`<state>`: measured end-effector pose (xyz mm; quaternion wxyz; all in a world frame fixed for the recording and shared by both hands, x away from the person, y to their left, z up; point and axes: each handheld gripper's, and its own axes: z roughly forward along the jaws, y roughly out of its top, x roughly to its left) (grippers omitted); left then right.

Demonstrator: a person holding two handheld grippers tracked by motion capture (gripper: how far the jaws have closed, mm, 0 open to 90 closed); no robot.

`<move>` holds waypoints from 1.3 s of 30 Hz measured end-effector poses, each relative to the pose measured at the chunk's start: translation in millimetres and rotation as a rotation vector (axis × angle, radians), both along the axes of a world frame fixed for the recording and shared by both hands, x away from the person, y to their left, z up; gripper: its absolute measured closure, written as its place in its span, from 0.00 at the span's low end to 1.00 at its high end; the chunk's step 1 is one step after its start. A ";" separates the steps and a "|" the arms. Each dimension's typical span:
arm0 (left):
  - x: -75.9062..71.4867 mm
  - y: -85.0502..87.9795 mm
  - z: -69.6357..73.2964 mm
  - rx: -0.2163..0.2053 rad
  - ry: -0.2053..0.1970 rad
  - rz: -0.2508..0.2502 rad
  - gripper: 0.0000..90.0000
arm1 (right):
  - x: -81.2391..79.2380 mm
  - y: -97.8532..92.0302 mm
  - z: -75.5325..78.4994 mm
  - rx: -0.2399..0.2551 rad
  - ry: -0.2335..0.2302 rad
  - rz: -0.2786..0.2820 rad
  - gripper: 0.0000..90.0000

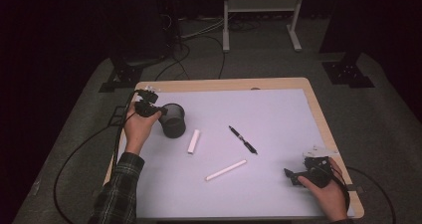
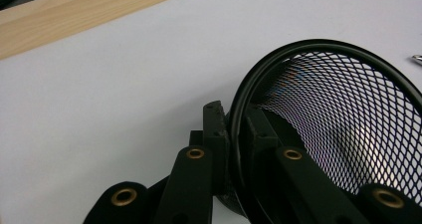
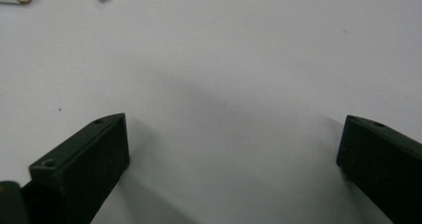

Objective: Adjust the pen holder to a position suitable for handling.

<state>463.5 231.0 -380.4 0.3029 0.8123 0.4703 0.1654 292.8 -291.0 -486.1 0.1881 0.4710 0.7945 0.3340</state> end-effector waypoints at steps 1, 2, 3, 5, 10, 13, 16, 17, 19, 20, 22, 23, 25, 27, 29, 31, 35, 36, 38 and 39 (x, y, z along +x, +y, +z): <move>-0.6 0.0 0.9 -0.001 -0.002 -0.001 0.92 | 0.0 0.0 0.0 0.000 0.000 0.000 0.00; -1.1 -0.2 1.7 -0.003 -0.004 -0.002 0.92 | 0.0 0.0 0.0 0.000 0.000 0.000 0.00; -1.5 -0.3 2.3 -0.004 -0.005 -0.002 0.92 | 0.0 0.0 0.0 0.000 0.000 0.000 0.00; -2.8 -0.3 4.3 -0.003 -0.008 -0.006 0.92 | 0.0 0.0 0.0 0.000 0.000 0.000 0.00; -6.3 -0.5 9.1 -0.004 -0.015 -0.011 0.92 | 0.0 0.0 0.0 0.000 0.000 0.000 0.00; -9.1 -1.5 13.8 0.009 -0.026 -0.017 0.92 | 0.0 0.0 0.0 0.000 0.000 0.000 0.00; -11.5 -2.9 17.4 0.008 -0.033 -0.024 0.92 | 0.0 0.0 0.0 0.000 0.000 0.000 0.00; -12.5 -3.6 18.6 0.007 -0.034 -0.028 0.92 | 0.0 0.0 0.0 0.000 0.000 0.000 0.00; -15.3 -5.9 21.6 0.008 -0.039 -0.037 0.92 | 0.0 0.0 0.0 0.000 0.000 0.000 0.00; -16.5 -6.9 22.4 0.006 -0.042 -0.040 0.92 | 0.0 0.0 0.0 0.000 0.000 0.000 0.00; -19.7 -9.8 25.3 0.006 -0.048 -0.054 0.92 | 0.1 -0.1 0.0 -0.001 -0.002 0.001 0.00; -20.8 -10.9 26.3 0.006 -0.049 -0.057 0.92 | 0.1 0.0 -0.1 -0.001 -0.002 0.001 0.00; -23.6 -13.2 28.9 0.009 -0.052 -0.066 0.92 | 0.1 -0.1 -0.1 -0.001 -0.002 0.001 0.00; -25.9 -15.2 31.0 0.005 -0.058 -0.073 0.92 | -0.1 0.1 0.0 0.000 0.000 -0.001 0.00; -28.7 -17.2 33.5 0.006 -0.061 -0.085 0.92 | -0.2 0.1 0.0 0.001 0.002 -0.001 0.00; -31.0 -18.5 35.4 0.004 -0.063 -0.089 0.92 | -0.2 0.2 0.0 0.002 0.002 -0.002 0.00; -35.5 -20.5 38.4 -0.001 -0.069 -0.100 0.92 | -0.2 0.2 0.0 0.002 0.002 -0.002 0.00; -36.7 -21.0 39.1 0.001 -0.067 -0.106 0.92 | -0.2 0.1 0.0 0.002 0.002 -0.001 0.00; -38.4 -22.5 39.6 -0.005 -0.065 -0.112 0.92 | -0.1 0.1 0.0 0.001 0.002 -0.001 0.00; -39.5 -23.4 39.9 -0.004 -0.066 -0.117 0.92 | -0.1 0.1 0.0 0.001 0.002 -0.001 0.00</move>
